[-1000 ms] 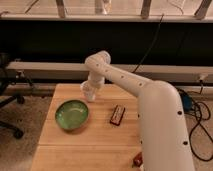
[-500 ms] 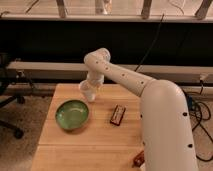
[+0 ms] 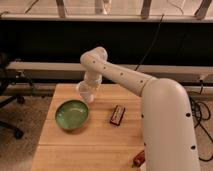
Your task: Place the ceramic cup in the ceramic bowl
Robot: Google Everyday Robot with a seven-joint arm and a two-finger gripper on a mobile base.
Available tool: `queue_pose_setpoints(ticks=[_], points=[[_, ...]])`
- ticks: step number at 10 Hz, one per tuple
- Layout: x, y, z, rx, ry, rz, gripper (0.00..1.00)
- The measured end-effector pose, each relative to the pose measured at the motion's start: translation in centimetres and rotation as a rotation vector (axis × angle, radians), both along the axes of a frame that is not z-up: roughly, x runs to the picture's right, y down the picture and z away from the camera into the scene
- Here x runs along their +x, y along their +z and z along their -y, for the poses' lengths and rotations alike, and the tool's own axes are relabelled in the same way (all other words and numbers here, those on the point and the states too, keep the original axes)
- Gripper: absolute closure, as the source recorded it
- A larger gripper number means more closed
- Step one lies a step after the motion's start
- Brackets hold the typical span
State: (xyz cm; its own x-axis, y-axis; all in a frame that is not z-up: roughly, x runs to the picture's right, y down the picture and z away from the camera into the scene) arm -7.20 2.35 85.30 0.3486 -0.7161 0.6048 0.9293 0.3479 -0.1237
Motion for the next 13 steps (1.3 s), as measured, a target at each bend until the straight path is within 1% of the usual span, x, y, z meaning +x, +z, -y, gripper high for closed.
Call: queue_pose_setpoints(ticks=[2,3,4,6,8,9,10,11,12,13], points=[[-0.1,-0.7,-0.5,0.000,-0.010,0.001,1.00],[-0.2,-0.7,-0.3,0.014,-0.007,0.005,1.00],[-0.2,-1.0,0.4,0.036,-0.005,0.006,1.00],[-0.3,-2.9,2.3,0.084,0.001,0.013,1.00],[-0.6,-5.0,4.0,0.122,0.005,0.029,1.00],[-1.0,-6.0,4.5,0.131,-0.001,0.049,1.00],[-1.5,-6.5,4.5,0.119,-0.010,0.071,1.00],[-1.8,-6.6,4.3,0.102,-0.017,0.075,1.00],[-2.0,-6.4,3.0,0.090,-0.030,0.069,1.00],[-2.0,-6.0,2.3,0.093,-0.034,0.066,1.00]])
